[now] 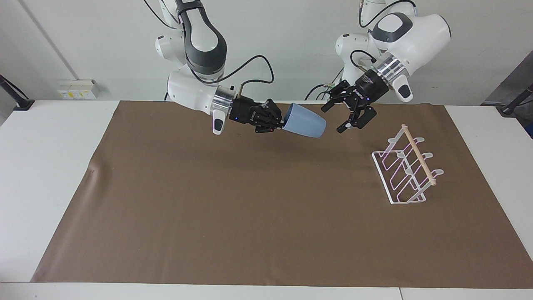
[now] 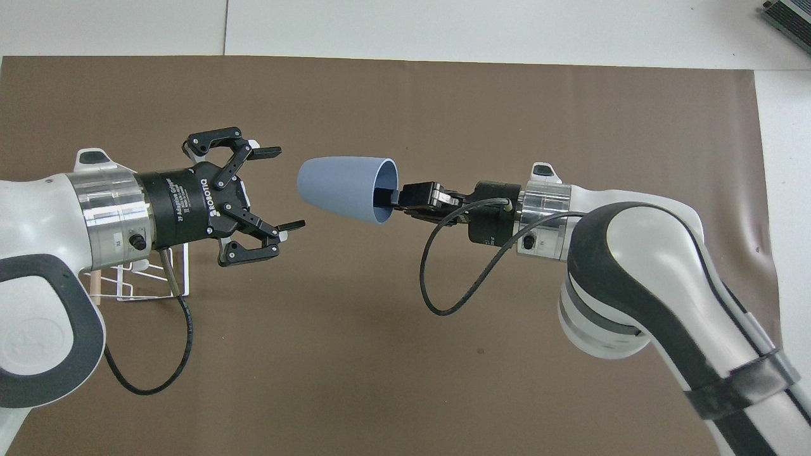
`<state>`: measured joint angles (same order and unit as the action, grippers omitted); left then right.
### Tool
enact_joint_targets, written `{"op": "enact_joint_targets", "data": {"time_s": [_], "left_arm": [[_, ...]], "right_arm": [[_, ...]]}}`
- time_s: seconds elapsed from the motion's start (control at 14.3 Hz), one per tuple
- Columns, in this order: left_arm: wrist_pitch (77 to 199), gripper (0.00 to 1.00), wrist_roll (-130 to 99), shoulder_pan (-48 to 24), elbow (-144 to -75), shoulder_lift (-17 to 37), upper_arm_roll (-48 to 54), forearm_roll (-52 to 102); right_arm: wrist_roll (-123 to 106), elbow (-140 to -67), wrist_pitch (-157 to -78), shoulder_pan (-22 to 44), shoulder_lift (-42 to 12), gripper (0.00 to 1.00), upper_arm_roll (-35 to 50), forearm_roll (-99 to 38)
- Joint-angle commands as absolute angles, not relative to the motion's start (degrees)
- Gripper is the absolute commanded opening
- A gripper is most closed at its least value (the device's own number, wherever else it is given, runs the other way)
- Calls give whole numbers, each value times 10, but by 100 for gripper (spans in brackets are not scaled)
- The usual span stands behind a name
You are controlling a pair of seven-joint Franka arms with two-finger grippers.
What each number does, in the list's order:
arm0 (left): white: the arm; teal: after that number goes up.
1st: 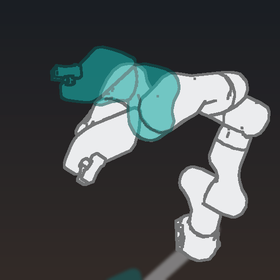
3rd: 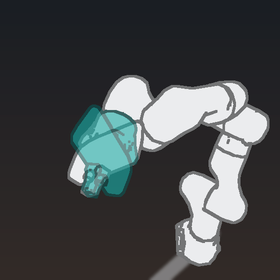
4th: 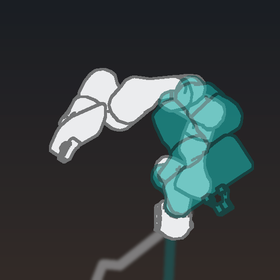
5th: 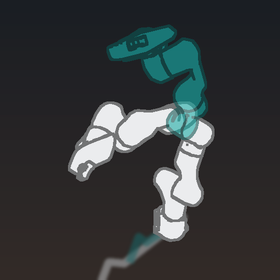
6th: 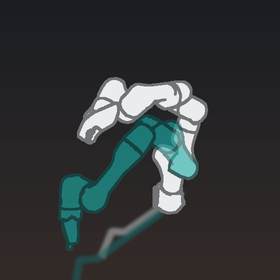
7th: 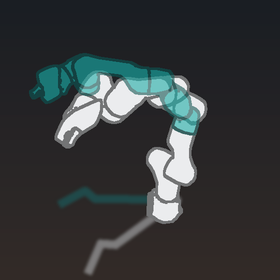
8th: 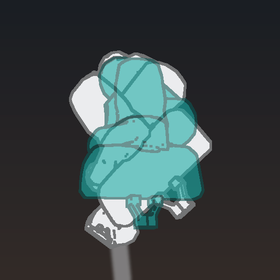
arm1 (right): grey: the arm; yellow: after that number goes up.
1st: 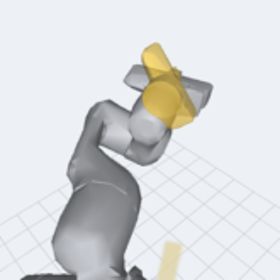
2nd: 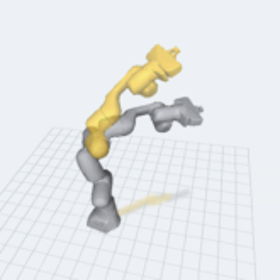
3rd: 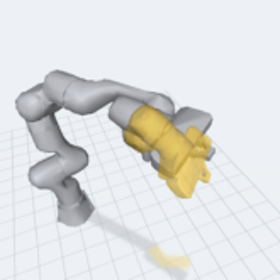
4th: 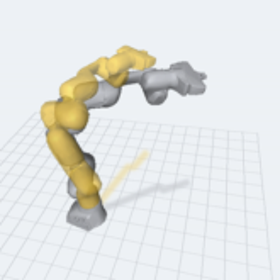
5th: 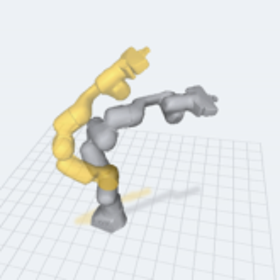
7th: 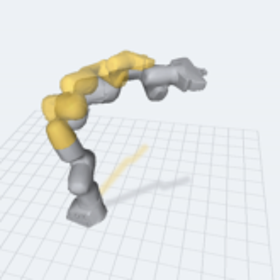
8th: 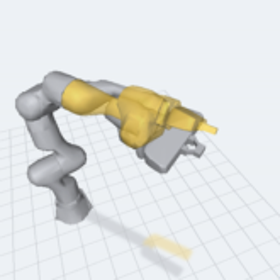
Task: Hang cup on cup holder
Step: 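Close the left gripper around the blue cup body near the right gripper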
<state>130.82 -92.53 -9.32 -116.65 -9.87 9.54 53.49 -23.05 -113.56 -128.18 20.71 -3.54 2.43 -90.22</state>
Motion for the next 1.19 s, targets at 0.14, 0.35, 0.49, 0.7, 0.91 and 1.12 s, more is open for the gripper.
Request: {"op": "enact_joint_targets", "data": {"time_s": [0.14, 0.35, 0.49, 0.7, 0.91, 1.12], "left_arm": [[1367, 100, -922, -110, -1177, -95, 117, 548], [1400, 100, -923, -109, -1176, -92, 142, 548], [1411, 100, -921, -109, -1178, -90, 156, 548], [1424, 100, -914, -109, -1178, -74, 156, 546], [1428, 100, -886, -109, -1177, -55, 157, 541], [1425, 100, -894, -109, -1168, -53, 158, 541]], "right_arm": [[-238, -1156, -1293, 209, -16, 0, 25, -905], [-238, -1157, -1294, 209, -16, 0, 25, -905], [-238, -1157, -1294, 209, -16, 0, 25, -905], [-238, -1157, -1294, 209, -16, 0, 25, -906], [-238, -1156, -1291, 208, -16, 0, 25, -906], [-238, -1154, -1291, 208, -16, 0, 25, -906]]}}
